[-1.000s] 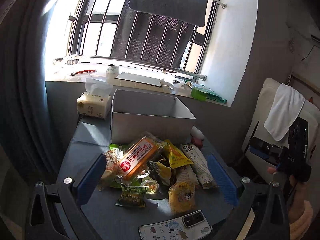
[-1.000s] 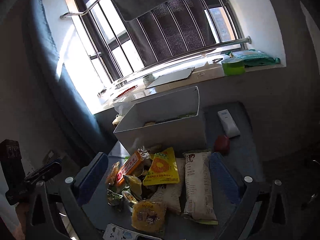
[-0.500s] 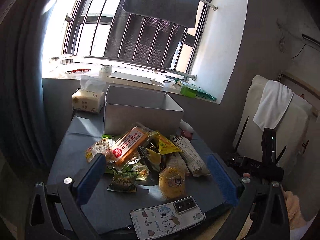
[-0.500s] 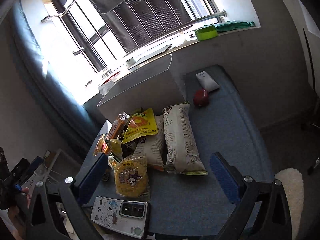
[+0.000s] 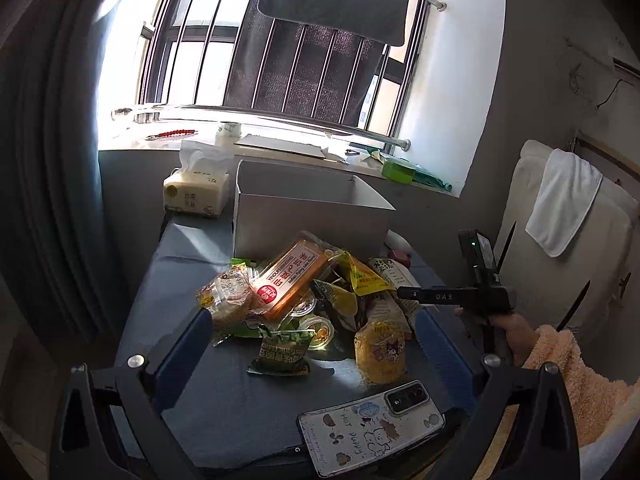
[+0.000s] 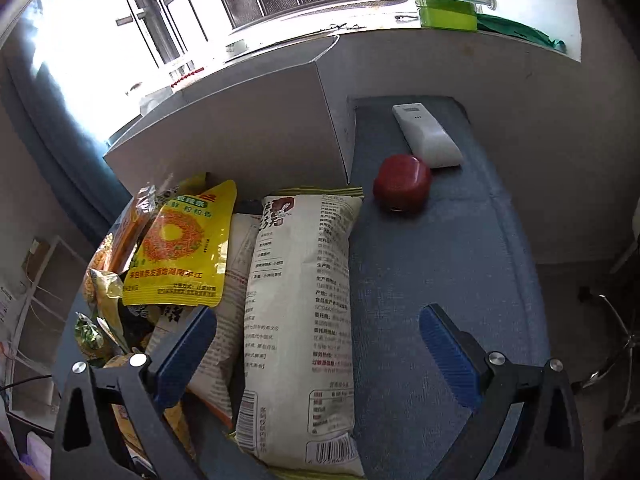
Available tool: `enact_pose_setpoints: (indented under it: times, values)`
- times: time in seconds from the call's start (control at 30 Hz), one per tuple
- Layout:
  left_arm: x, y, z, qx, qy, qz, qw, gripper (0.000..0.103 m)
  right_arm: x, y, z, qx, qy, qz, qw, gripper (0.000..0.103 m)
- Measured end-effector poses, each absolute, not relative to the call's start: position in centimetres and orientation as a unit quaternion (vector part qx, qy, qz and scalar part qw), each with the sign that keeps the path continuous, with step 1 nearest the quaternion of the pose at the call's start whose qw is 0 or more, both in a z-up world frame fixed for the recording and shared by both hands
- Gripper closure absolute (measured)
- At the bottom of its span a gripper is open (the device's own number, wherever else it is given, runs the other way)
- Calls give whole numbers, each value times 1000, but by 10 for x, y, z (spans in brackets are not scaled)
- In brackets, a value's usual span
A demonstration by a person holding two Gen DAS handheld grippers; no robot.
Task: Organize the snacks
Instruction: 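Grasp the long white chip bag with the right gripper, then carry the chip bag into the box with right gripper while left moves flatbread pack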
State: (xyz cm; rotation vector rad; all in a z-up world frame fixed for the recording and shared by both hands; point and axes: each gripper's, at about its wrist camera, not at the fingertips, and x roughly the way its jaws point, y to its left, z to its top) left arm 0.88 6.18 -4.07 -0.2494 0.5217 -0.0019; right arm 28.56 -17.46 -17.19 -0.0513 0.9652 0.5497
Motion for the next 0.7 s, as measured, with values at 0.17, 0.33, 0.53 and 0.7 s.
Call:
enact_pose_setpoints:
  times: [0.17, 0.33, 0.53, 0.7]
  values:
    - [17, 64, -53, -120, 276, 6, 953, 0, 294, -168, -186, -25, 489, 271, 829, 7]
    - [25, 69, -64, -120, 294, 16, 948, 0, 280, -166, -183, -58, 471, 272, 837, 65]
    - [42, 86, -75, -122, 305, 23, 944, 0, 264, -188, -157, -4, 457, 277, 845, 67]
    - [84, 116, -95, -144, 335, 28, 931, 0, 237, -212, -124, 60, 425, 304, 851, 67]
